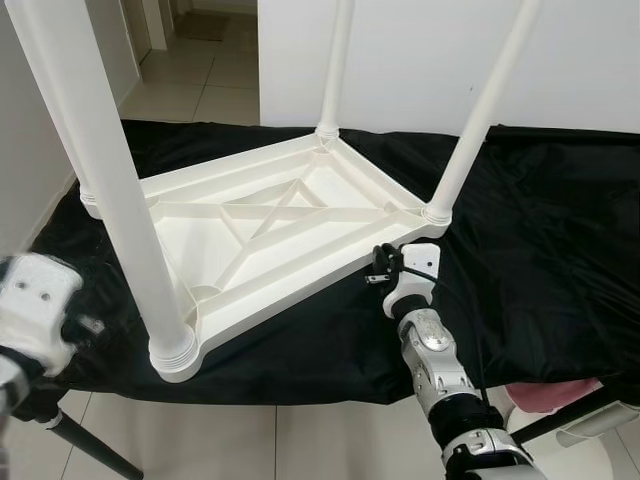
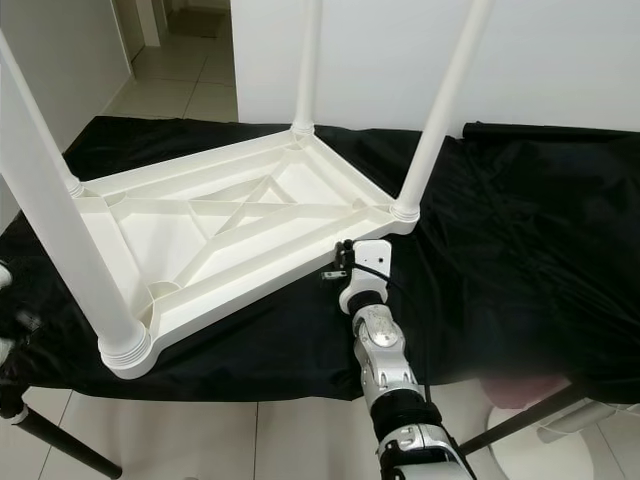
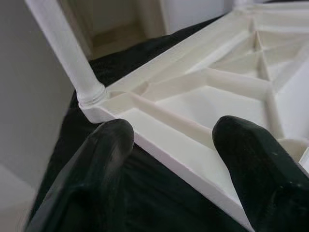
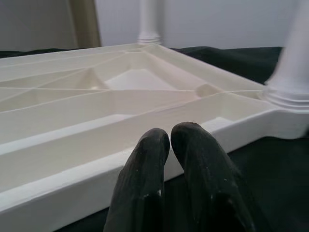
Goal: Building children table
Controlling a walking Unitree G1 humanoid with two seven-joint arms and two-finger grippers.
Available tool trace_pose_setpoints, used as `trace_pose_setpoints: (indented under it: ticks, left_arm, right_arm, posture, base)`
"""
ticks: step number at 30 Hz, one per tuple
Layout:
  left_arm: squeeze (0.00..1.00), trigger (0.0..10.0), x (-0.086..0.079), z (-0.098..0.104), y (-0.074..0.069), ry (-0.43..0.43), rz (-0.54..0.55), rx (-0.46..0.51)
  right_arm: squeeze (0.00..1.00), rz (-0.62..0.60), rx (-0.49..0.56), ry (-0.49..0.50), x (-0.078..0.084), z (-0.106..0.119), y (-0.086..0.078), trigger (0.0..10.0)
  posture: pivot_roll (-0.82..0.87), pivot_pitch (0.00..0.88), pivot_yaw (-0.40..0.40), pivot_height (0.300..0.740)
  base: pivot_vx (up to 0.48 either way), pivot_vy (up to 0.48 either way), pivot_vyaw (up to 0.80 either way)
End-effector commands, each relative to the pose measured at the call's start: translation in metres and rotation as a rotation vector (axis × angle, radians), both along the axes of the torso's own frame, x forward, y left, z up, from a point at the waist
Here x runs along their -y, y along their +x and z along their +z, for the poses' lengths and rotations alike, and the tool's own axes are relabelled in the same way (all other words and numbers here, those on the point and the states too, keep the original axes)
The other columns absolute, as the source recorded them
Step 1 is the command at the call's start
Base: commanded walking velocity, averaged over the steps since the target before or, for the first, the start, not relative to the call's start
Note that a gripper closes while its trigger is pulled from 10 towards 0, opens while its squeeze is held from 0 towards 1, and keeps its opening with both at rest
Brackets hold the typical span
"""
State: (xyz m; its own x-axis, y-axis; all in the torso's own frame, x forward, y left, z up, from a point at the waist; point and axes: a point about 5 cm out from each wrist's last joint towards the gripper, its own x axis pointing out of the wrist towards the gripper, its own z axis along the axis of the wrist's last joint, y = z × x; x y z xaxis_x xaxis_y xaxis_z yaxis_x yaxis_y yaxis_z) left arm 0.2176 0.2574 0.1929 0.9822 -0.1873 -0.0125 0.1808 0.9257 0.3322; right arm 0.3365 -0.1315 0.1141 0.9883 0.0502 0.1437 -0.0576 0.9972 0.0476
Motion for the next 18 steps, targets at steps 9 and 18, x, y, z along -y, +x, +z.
trace_pose_setpoints:
  ticks: [9,18]
  left_arm:
    - [0.00,10.0,0.035,-0.019,0.006,-0.191,-0.054,-0.044]
    - [0.00,10.0,0.074,-0.016,0.018,-0.303,-0.143,-0.005]
  right_arm:
    - [0.00,-0.128,-0.025,0.003,0.017,-0.003,0.002,10.0]
    - [0.00,-0.186,-0.075,0.043,0.024,-0.004,0.008,10.0]
  posture:
    - [0.17,0.022,-0.045,0.740]
    - [0.15,0.023,-0.047,0.740]
  base:
    - [0.000,0.000,0.00]
    - [0.000,0.000,0.00]
